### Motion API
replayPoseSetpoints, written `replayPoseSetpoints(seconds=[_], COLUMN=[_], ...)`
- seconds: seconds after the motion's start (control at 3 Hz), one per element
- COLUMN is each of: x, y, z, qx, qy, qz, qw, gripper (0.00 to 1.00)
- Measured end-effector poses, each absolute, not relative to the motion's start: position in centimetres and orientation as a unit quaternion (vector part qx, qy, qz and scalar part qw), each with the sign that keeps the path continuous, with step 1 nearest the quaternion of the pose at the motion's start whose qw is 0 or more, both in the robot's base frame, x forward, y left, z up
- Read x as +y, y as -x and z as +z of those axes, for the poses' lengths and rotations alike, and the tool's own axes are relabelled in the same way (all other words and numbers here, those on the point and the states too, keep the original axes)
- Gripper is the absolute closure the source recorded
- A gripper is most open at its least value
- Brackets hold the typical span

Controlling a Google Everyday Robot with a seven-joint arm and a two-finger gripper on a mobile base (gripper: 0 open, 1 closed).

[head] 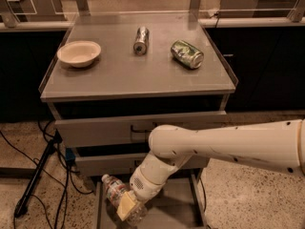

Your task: Place water bottle into bottom drawer

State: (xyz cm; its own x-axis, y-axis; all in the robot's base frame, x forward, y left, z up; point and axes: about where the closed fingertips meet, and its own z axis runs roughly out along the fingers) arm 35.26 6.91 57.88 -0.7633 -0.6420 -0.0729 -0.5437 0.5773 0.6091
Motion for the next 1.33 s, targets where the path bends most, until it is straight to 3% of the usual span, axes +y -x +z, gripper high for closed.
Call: replayPoseSetpoints(seconds=[1.33], x=[7.6], y=[-36.9], z=[50.5], qx=[-0.909], qy=[-0.268], qz=[-0.314], qw=[0.057], gripper=[1.00])
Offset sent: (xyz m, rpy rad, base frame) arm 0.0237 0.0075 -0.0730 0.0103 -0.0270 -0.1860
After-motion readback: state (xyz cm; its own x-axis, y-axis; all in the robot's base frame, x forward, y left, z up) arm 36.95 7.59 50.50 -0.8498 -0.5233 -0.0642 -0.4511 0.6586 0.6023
